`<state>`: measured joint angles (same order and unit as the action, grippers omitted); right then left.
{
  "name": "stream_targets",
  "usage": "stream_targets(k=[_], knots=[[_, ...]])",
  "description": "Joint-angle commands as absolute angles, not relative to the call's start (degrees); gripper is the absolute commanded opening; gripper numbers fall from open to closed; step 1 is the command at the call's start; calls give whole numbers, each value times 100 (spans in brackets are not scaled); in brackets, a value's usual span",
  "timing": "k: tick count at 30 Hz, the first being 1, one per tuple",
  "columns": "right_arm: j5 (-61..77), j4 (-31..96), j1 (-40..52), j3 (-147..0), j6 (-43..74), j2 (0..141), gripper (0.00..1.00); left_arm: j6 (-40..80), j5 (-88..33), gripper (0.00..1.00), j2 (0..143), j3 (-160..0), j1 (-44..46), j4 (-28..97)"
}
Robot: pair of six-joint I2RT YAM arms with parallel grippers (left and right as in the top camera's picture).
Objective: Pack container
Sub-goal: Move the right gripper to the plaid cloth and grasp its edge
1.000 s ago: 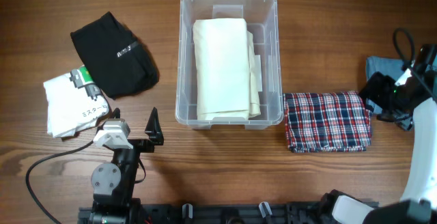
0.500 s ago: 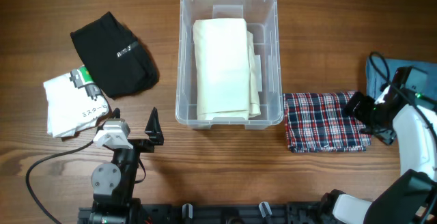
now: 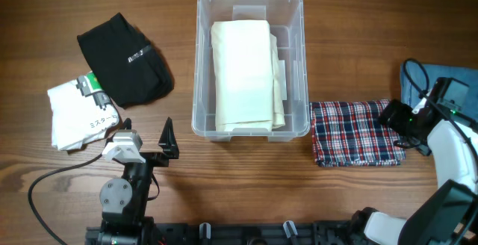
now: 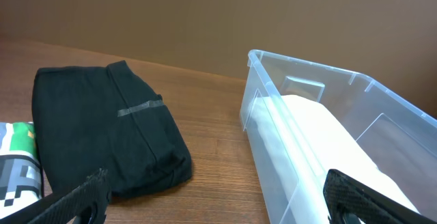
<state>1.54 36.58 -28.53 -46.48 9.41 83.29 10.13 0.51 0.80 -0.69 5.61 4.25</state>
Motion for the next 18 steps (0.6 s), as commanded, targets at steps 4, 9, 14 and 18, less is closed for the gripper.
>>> stream_targets(k=[4, 9, 14, 18], knots=[[729, 3485, -3035, -4615, 593, 9026, 100, 921, -1, 100, 54, -32, 523, 416], [1061, 3345, -3035, -4615, 600, 9445, 100, 921, -1, 100, 54, -32, 523, 416], [1114, 3361, -3035, -4615, 617, 9767, 99, 921, -1, 100, 54, -32, 523, 416], [1194, 3518, -3035, -4602, 617, 9815, 99, 921, -1, 100, 54, -32, 523, 416]])
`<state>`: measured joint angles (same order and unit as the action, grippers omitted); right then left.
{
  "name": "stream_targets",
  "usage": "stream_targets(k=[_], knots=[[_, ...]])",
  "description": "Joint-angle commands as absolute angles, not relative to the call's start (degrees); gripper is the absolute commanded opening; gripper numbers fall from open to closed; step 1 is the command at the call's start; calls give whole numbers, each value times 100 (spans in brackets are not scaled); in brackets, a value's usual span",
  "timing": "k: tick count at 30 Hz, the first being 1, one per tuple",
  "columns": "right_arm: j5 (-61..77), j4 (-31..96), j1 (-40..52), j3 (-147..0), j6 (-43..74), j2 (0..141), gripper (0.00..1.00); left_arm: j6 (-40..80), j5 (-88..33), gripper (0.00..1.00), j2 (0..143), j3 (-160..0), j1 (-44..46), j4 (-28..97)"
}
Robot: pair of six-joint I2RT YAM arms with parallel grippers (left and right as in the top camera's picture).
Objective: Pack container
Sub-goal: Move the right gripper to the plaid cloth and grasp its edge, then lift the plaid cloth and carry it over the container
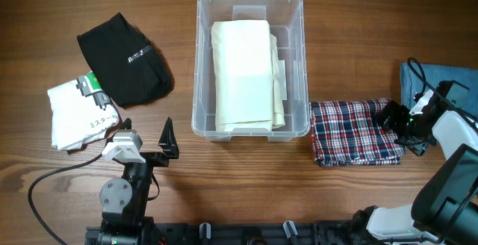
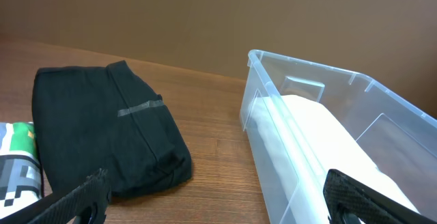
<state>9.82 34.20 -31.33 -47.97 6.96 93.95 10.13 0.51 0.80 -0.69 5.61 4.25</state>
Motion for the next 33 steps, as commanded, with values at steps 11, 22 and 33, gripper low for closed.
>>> stream_targets(k=[11, 22, 33], knots=[[1208, 3972, -3035, -4600, 934, 9815, 44, 921, -1, 100, 54, -32, 523, 416], [1831, 4340, -3035, -4908, 1046, 9721, 4, 921, -1, 100, 54, -32, 523, 416], [3911, 4998, -2995, -6313, 816, 7915, 4, 921, -1, 100, 54, -32, 523, 416]])
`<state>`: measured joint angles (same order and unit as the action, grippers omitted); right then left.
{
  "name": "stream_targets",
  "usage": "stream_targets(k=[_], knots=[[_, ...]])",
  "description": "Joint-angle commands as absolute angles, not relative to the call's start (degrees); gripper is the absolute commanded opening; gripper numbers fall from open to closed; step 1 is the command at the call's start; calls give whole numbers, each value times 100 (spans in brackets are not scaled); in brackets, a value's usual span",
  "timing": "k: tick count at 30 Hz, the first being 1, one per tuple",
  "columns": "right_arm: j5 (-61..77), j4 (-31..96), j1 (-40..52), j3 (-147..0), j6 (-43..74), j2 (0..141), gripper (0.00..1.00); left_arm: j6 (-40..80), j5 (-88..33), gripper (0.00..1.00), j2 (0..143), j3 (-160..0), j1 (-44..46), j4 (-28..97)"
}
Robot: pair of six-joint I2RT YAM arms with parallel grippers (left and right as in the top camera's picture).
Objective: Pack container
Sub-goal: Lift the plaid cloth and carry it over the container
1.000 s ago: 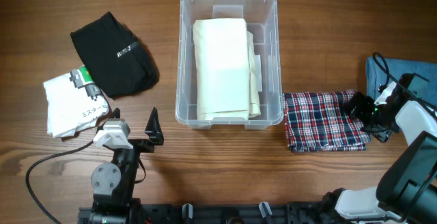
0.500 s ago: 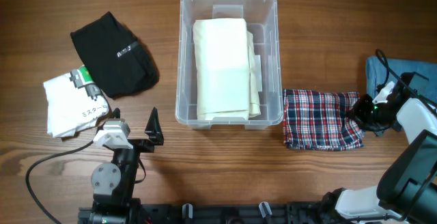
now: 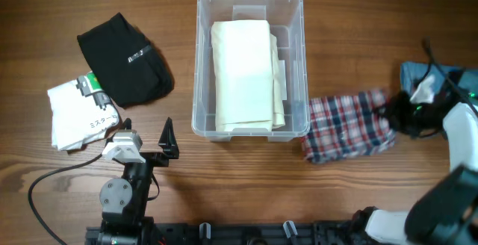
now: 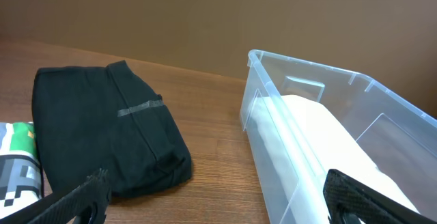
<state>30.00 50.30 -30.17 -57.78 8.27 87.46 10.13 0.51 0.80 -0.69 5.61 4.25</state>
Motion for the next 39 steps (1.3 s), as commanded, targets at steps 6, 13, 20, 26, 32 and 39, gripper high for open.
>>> stream_targets(k=[6, 13, 20, 26, 32, 39], knots=[[4346, 4805, -2908, -6810, 1315, 6884, 4, 921, -1, 100, 54, -32, 523, 416], [5395, 3422, -2342, -6825, 2685, 6241, 4, 921, -1, 100, 54, -32, 523, 416], [5240, 989, -1037, -6825, 4681, 6355, 4, 921, -1, 100, 54, -32, 523, 416], [3763, 209, 198, -6825, 4912, 6814, 4, 921, -1, 100, 54, -32, 523, 416], [2947, -829, 1039, -6825, 5019, 7813, 4, 921, -1, 100, 54, -32, 523, 416], [2995, -2154, 1240, -6825, 5664, 9153, 4, 921, -1, 100, 54, -32, 523, 416]])
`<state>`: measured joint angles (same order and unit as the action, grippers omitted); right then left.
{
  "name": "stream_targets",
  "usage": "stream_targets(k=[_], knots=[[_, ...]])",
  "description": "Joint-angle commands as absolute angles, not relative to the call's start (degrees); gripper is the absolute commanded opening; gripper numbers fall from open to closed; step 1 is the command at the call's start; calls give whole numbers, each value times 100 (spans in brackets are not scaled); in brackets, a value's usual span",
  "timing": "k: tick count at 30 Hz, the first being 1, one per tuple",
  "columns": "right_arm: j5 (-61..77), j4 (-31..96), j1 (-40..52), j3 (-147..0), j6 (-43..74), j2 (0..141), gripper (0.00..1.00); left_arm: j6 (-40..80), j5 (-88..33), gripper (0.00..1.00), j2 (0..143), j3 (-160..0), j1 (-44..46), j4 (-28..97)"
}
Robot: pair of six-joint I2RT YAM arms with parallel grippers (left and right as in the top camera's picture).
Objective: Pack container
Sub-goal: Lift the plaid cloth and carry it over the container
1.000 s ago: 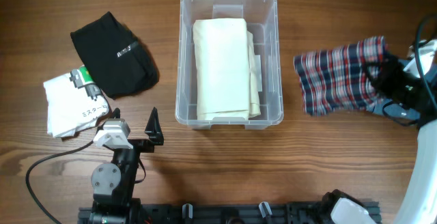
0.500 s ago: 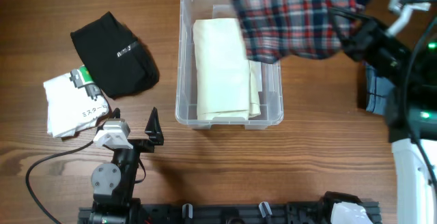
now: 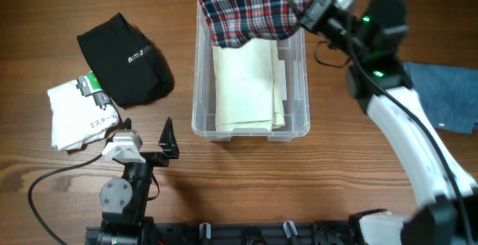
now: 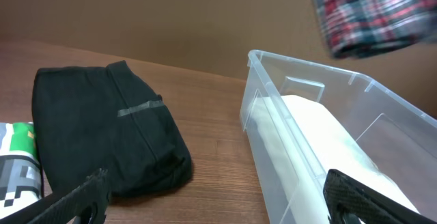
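A clear plastic container stands mid-table with a folded cream cloth inside. My right gripper is shut on a red, white and blue plaid cloth, which hangs over the container's far end. In the left wrist view the plaid cloth shows above the container. My left gripper rests open at the front left, holding nothing, its fingers wide apart.
A folded black garment and a white printed cloth lie left of the container. A blue denim piece lies at the right edge.
My right gripper has moved from the table right of the container to above its far end. The plaid cloth has gone with it and now hangs over the container. The left arm is unchanged.
The plaid cloth first lay flat right of the container with my right gripper at its right edge. Then the cloth was bunched and partly raised beside the container. Now it hangs from the gripper over the container's far end.
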<state>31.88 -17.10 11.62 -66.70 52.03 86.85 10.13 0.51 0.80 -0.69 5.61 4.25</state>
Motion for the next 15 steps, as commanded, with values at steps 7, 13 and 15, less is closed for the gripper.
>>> stream_targets(k=[7, 13, 15], knots=[[2963, -2351, 1365, -6825, 5677, 9944, 4, 921, -1, 100, 54, -32, 523, 416], [2880, -2497, 1483, -6825, 5551, 10433, 4, 921, -1, 100, 54, -32, 523, 416], [2864, -2504, 1498, -6825, 5553, 10551, 4, 921, -1, 100, 54, -32, 523, 416]])
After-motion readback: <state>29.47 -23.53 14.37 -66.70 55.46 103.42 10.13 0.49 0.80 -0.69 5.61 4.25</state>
